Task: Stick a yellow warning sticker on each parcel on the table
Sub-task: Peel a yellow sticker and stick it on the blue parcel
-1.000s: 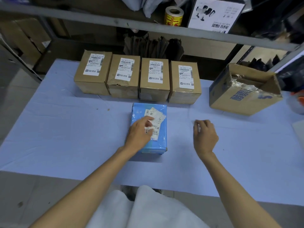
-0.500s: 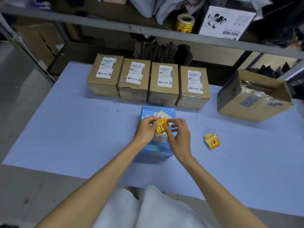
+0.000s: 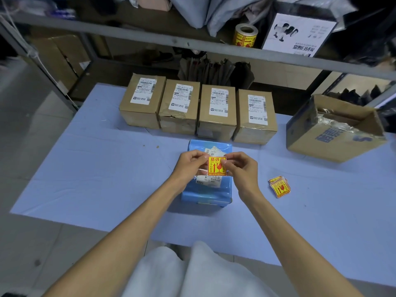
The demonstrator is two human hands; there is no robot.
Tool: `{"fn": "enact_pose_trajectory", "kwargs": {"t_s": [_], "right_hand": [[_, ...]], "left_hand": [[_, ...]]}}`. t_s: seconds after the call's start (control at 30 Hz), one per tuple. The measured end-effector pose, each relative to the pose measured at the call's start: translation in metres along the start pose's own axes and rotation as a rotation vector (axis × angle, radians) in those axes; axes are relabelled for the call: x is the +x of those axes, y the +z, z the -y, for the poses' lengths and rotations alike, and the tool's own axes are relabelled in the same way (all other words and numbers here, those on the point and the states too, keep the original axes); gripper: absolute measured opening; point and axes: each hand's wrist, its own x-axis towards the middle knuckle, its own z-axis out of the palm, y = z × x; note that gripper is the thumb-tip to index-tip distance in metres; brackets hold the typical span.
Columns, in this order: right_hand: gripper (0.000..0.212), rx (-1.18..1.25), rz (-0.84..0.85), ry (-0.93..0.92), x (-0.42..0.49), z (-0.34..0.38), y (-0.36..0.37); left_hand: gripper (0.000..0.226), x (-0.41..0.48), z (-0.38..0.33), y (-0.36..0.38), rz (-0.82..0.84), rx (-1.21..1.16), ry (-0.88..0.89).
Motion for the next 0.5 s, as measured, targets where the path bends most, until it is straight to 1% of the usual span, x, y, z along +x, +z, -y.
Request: {"fn": "enact_pose_trajectory", "kwargs": {"t_s": [0.37,0.5], "right_hand": [[0.011,-0.018,0.041,0.000,0.0032,0.0042,-0.0031],[0.005,-0.007,0.071,0.007,0.0018,0.0094,-0.0023]], "left_hand": [[0.012,-0.0025,-0.0036,-0.0068,0.144,-0.011,-0.040],[0.015,0.0005,-0.0050,-0.0063,0.067,0.070,-0.012]]}}
